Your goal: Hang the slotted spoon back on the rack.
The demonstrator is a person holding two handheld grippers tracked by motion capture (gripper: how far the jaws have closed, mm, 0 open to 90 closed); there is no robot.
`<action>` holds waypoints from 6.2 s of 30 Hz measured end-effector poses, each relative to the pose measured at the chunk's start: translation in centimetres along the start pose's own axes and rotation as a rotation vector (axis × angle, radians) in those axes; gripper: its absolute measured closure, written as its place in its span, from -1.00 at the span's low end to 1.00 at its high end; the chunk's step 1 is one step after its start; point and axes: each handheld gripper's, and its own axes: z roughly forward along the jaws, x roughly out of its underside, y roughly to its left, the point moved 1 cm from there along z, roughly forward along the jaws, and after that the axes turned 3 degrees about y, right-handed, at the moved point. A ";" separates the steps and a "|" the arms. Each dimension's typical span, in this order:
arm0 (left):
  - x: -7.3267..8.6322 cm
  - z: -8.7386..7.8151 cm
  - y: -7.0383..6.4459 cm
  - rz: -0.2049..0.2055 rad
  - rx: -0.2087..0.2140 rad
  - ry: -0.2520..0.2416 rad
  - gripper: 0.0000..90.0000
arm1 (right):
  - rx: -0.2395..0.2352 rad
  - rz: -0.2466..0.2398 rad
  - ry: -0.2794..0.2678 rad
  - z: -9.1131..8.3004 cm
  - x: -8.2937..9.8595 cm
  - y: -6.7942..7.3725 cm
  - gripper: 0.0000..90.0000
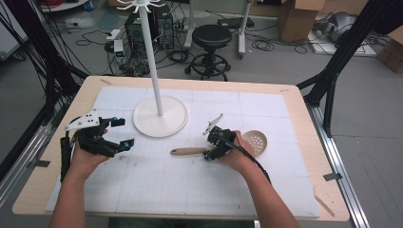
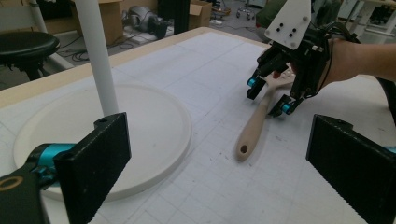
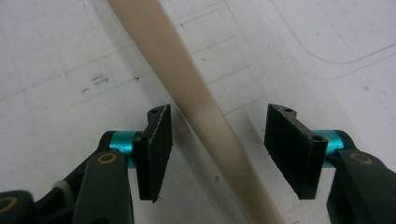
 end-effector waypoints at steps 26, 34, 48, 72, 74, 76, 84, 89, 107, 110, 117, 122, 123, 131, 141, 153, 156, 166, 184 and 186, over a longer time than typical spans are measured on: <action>-0.1 -0.1 -0.1 0.007 -0.005 0.002 -0.84 | -0.044 -0.017 0.064 -0.1 -0.9 0.5 0.68; -0.2 -0.3 0.0 0.007 -0.007 -0.003 -0.84 | -0.068 0.006 0.029 -0.8 -0.9 0.5 0.69; -0.3 -0.7 -0.1 0.006 -0.011 -0.018 -0.84 | -0.118 0.033 -0.334 -9.1 -1.5 0.0 0.69; -0.5 -1.1 0.0 0.010 0.013 -0.065 -0.84 | -0.071 -0.045 -0.448 -16.7 -7.6 -2.0 0.69; -0.5 -1.1 0.0 0.012 0.014 -0.064 -0.84 | -0.073 -0.049 -0.447 -17.3 -8.3 -2.4 0.69; -0.5 -1.1 0.0 0.011 0.015 -0.065 -0.84 | -0.070 -0.056 -0.452 -17.8 -9.0 -2.8 0.69; -0.5 -1.1 0.0 0.010 0.018 -0.070 -0.84 | -0.064 -0.071 -0.460 -19.6 -12.3 -4.7 0.69; -0.5 -1.3 0.0 0.009 0.017 -0.074 -0.84 | -0.071 -0.065 -0.474 -20.0 -14.3 -5.8 0.69; -0.6 -1.3 0.0 0.016 0.022 -0.079 -0.84 | -0.076 -0.029 -0.454 -19.9 -18.2 -8.3 0.69; -0.5 -1.2 0.0 0.019 0.018 -0.073 -0.84 | -0.095 -0.016 -0.465 -19.8 -18.5 -8.9 0.69; -0.4 -1.2 0.2 0.014 0.017 -0.070 -0.84 | -0.121 -0.026 -0.466 -19.2 -19.3 -9.2 0.69; -0.4 -1.2 0.1 0.013 0.018 -0.066 -0.84 | -0.130 -0.025 -0.469 -18.9 -19.4 -9.4 0.69; -0.4 -1.2 0.1 0.013 0.018 -0.066 -0.84 | -0.131 -0.024 -0.473 -18.8 -19.5 -9.4 0.69; -0.4 -1.2 0.2 0.012 0.018 -0.067 -0.84 | -0.149 -0.036 -0.482 -18.7 -19.7 -9.3 0.69; -0.4 -1.3 0.1 0.012 0.016 -0.071 -0.84 | -0.156 -0.076 -0.455 -18.4 -21.0 -8.0 0.69; -0.4 -1.3 0.2 0.012 0.018 -0.076 -0.84 | -0.151 -0.070 -0.433 -18.1 -21.3 -7.8 0.69; -0.4 -1.3 0.2 0.011 0.019 -0.073 -0.84 | -0.151 -0.069 -0.426 -18.0 -21.3 -7.9 0.69; -0.4 -1.1 0.1 0.007 0.023 -0.069 -0.84 | -0.153 -0.049 -0.428 -17.9 -21.2 -7.7 0.40; -0.4 -1.1 0.0 0.011 0.027 -0.065 -0.84 | -0.120 -0.063 -0.448 -18.9 -16.3 -6.1 0.04; -0.4 -1.1 0.0 0.011 0.030 -0.063 -0.84 | -0.118 -0.073 -0.453 -19.0 -15.6 -5.7 0.01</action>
